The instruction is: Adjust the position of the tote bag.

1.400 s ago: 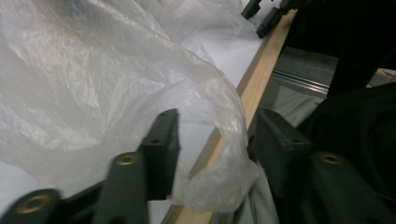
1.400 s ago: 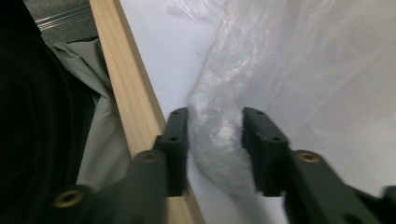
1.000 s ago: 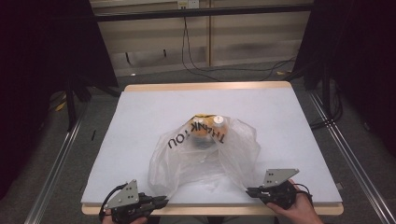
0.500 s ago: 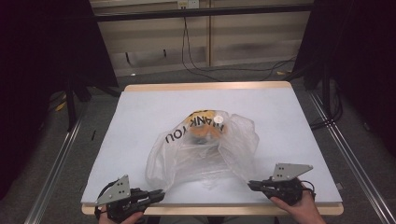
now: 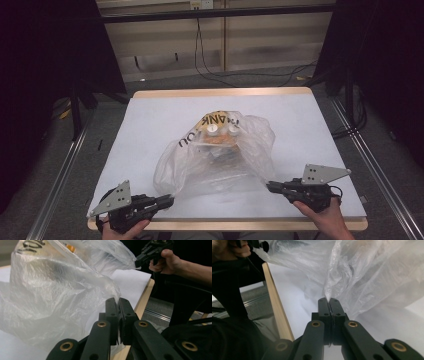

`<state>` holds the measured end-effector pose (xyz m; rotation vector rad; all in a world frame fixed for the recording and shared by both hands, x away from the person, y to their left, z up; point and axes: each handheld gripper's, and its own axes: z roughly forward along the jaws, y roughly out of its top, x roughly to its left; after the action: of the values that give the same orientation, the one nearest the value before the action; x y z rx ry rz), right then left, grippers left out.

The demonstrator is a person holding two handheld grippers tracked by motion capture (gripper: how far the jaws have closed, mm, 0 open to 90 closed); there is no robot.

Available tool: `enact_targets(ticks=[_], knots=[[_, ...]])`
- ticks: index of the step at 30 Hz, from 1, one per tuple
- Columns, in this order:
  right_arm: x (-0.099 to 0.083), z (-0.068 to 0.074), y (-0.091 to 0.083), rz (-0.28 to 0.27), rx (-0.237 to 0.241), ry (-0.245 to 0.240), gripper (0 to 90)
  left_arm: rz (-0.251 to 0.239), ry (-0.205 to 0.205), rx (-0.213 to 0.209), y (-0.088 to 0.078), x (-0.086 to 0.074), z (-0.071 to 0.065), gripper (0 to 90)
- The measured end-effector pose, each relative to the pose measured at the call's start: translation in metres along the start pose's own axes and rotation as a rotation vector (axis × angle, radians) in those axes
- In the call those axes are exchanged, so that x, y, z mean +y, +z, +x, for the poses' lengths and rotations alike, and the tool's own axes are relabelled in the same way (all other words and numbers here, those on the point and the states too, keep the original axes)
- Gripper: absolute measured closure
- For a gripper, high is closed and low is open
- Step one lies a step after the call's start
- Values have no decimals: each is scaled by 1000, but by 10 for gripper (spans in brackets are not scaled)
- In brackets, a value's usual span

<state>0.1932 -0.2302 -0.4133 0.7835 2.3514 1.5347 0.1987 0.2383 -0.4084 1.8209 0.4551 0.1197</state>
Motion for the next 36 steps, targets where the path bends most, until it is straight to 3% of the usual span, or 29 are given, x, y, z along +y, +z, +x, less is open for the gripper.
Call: enact_targets(ticks=[5,8,17,23,32,33,36], knots=[[13,-1,-6,-44,6,-12,897,-24,26,11,-3,13,1,876],[28,-8,-17,-108,-15,-14,898,-44,38,27,-7,23,6,877],[61,-23,-37,-195,-54,-53,899,-120,77,78,-17,59,21,881],[70,-29,-46,-264,-54,-34,899,-148,98,63,-17,72,22,882],[91,-33,-48,-303,-56,-71,900,-184,109,50,-11,90,27,882],[94,-35,-49,-309,-56,-70,900,-206,111,58,-11,96,29,882],[101,-38,-50,-325,-65,-67,900,-189,138,85,-10,102,31,883]])
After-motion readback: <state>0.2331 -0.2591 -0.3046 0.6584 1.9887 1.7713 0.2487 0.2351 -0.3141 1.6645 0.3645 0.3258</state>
